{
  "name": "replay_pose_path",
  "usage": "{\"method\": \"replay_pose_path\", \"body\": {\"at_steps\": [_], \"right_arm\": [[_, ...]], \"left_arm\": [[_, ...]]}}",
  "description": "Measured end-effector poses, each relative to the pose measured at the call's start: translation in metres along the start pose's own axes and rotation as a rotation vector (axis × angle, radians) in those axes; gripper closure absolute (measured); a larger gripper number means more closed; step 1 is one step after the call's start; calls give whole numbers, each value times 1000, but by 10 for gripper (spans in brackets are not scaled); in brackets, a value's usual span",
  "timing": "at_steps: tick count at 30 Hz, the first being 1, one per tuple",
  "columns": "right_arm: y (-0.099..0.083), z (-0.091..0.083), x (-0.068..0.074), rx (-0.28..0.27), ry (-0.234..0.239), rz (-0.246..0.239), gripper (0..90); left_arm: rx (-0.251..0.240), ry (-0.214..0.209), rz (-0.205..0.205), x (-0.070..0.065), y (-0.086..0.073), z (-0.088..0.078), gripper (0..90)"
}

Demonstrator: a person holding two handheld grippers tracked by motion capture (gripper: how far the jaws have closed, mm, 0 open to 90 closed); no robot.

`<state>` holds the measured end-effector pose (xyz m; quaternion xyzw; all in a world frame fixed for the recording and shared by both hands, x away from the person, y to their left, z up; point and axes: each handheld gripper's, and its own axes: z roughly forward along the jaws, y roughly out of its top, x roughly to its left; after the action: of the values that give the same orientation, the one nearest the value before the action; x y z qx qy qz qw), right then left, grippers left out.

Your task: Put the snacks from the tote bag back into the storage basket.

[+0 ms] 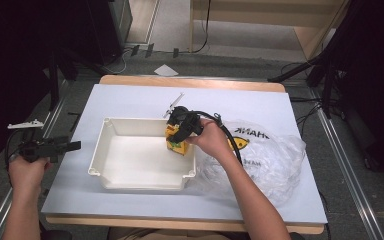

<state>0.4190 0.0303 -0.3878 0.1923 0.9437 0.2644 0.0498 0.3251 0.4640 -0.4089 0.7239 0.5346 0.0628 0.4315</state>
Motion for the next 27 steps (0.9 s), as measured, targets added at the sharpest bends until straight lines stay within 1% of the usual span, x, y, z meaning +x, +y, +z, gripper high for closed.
{"method": "replay_pose_path", "body": {"at_steps": [1,6,8,9,11,13,15,16,17,22,23,25,27], "right_arm": [[0,0,0,2,-4,15,533],[-1,0,0,2,-6,16,528],[-1,-1,0,13,-2,26,525],[-1,-1,1,18,-4,41,522],[-1,-1,-1,7,7,49,510],[-2,-2,-2,-1,26,70,486],[-2,-5,-5,-30,46,77,478],[-2,-8,-5,-34,57,96,469],[-2,-11,-6,-40,64,104,463],[-1,-27,-2,-67,42,103,444],[-1,-30,-1,-65,42,104,441],[0,-34,1,-63,26,104,441],[0,-39,2,-74,16,103,440]], "left_arm": [[3,2,1,0,0,0,151],[8,-1,2,0,0,2,150],[12,0,4,0,0,3,151],[13,-2,4,0,1,3,150],[13,-2,6,0,1,3,150],[11,-3,6,0,1,4,151],[10,-4,5,-1,1,4,151],[14,-3,7,-1,2,4,151],[13,-3,5,-1,2,5,151],[19,-5,10,-1,3,7,150],[21,-2,12,-1,3,7,151],[23,0,12,-1,4,8,151],[25,-1,13,-1,4,8,150]]}}
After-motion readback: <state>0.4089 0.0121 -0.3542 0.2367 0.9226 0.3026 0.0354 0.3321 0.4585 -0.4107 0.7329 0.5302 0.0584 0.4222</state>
